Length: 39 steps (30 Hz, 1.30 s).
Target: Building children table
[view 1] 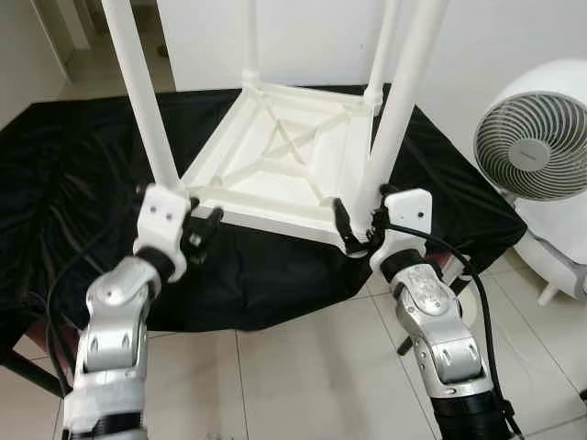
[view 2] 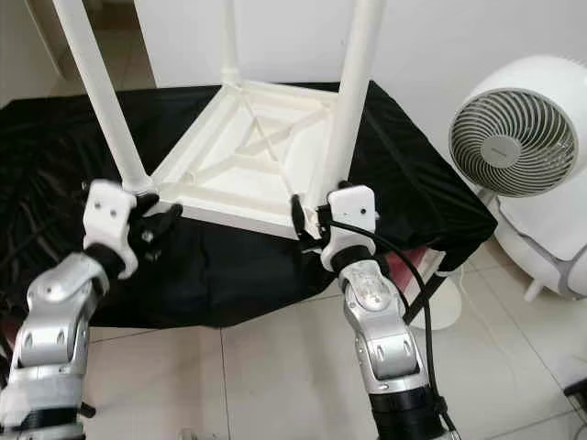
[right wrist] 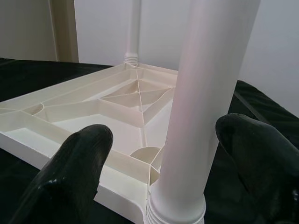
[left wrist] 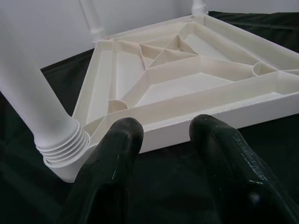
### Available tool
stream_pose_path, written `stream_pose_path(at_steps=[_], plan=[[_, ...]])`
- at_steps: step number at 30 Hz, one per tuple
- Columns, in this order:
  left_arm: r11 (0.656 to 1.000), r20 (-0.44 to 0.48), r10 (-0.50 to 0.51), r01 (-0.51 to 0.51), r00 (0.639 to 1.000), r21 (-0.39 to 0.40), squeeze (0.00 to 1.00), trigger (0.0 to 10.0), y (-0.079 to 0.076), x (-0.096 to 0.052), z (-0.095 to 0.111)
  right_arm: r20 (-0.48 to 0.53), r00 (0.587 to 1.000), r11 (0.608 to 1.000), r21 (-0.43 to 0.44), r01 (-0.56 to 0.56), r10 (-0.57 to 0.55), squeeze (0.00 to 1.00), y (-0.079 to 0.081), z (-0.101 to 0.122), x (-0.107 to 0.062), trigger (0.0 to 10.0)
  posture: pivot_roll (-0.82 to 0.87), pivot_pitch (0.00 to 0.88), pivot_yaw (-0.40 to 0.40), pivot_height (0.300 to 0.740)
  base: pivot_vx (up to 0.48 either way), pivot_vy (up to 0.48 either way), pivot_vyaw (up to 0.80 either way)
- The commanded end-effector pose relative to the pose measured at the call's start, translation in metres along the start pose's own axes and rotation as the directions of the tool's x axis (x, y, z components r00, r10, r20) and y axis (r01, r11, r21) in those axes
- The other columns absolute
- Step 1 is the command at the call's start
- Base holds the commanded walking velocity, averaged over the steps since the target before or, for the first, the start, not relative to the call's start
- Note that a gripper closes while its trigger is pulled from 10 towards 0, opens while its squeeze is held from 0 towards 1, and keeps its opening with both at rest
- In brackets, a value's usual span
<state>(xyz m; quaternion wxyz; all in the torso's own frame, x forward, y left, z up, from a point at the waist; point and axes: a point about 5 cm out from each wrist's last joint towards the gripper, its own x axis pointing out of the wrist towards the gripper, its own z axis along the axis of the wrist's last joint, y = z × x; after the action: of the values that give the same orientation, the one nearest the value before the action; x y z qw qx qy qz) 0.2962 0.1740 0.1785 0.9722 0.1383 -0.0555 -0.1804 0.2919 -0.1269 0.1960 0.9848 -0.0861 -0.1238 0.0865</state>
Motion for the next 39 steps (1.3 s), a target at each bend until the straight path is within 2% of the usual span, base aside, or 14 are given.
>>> stream_pose_path(at_steps=[1, 5, 6, 7, 11, 16, 23, 31, 36, 39], plan=[[0.981, 0.022, 0.192, -0.193, 0.981, 0.009, 0.00, 10.0, 0.007, 0.001, 0.004, 0.010, 1.000, 1.000, -0.007, 0.005, -0.005, 0.00, 0.000, 0.000, -0.001, 10.0, -0.12, 0.007, 0.032, 0.740, 0.000, 0.000, 0.00], [0.973, 0.044, 0.232, -0.231, 0.972, -0.022, 0.00, 10.0, 0.005, 0.011, 0.009, 0.020, 1.000, 1.000, -0.010, 0.004, -0.004, 0.00, 0.001, 0.000, 0.002, 10.0, -0.11, 0.001, 0.038, 0.740, 0.000, 0.000, 0.00], [0.953, 0.053, 0.298, -0.293, 0.953, -0.080, 0.00, 10.0, 0.005, 0.022, 0.012, 0.033, 0.999, 1.000, -0.004, 0.004, -0.004, 0.00, 0.003, 0.001, 0.005, 10.0, -0.11, 0.000, 0.031, 0.740, 0.000, 0.000, 0.00], [0.945, 0.052, 0.317, -0.311, 0.947, -0.098, 0.00, 10.0, 0.005, 0.024, 0.013, 0.037, 0.999, 1.000, -0.002, 0.002, -0.002, 0.00, 0.004, 0.001, 0.006, 10.0, -0.10, 0.000, 0.027, 0.740, 0.000, 0.000, 0.00], [0.938, 0.052, 0.334, -0.326, 0.941, -0.121, 0.00, 10.0, 0.005, 0.025, 0.012, 0.045, 0.999, 1.000, 0.003, -0.005, 0.005, 0.00, 0.006, 0.002, 0.008, 10.0, -0.10, 0.000, 0.025, 0.740, 0.000, 0.000, 0.00], [0.940, 0.049, 0.327, -0.320, 0.944, -0.116, 0.00, 10.0, 0.000, 0.025, 0.010, 0.051, 0.999, 1.000, -0.003, -0.012, 0.012, 0.00, 0.006, 0.000, 0.010, 10.0, -0.09, 0.000, 0.016, 0.740, 0.000, -0.478, 0.00], [0.932, 0.013, 0.345, -0.341, 0.939, -0.123, 0.00, 10.0, 0.004, 0.024, 0.006, 0.051, 0.998, 1.000, 0.000, -0.019, 0.019, 0.00, 0.008, -0.001, 0.010, 10.0, -0.09, 0.000, 0.016, 0.740, 0.000, -0.406, 0.00], [0.925, -0.032, 0.364, -0.365, 0.931, -0.108, 0.00, 10.0, 0.008, 0.024, -0.001, 0.052, 0.998, 1.000, 0.000, -0.021, 0.021, 0.00, 0.008, -0.002, 0.009, 10.0, -0.09, 0.004, 0.017, 0.740, 0.000, 0.000, 0.00], [0.928, -0.041, 0.362, -0.364, 0.931, -0.079, 0.00, 10.0, 0.010, 0.023, -0.004, 0.054, 0.998, 1.000, 0.001, -0.022, 0.022, 0.00, 0.009, -0.003, 0.009, 10.0, -0.09, 0.006, 0.019, 0.740, 0.000, 0.401, 0.00], [0.926, -0.049, 0.363, -0.366, 0.931, -0.090, 0.00, 10.0, 0.010, 0.023, -0.005, 0.053, 0.998, 1.000, 0.003, -0.024, 0.023, 0.00, 0.009, -0.003, 0.009, 10.0, -0.08, 0.009, 0.020, 0.740, 0.000, 0.456, 0.00]])
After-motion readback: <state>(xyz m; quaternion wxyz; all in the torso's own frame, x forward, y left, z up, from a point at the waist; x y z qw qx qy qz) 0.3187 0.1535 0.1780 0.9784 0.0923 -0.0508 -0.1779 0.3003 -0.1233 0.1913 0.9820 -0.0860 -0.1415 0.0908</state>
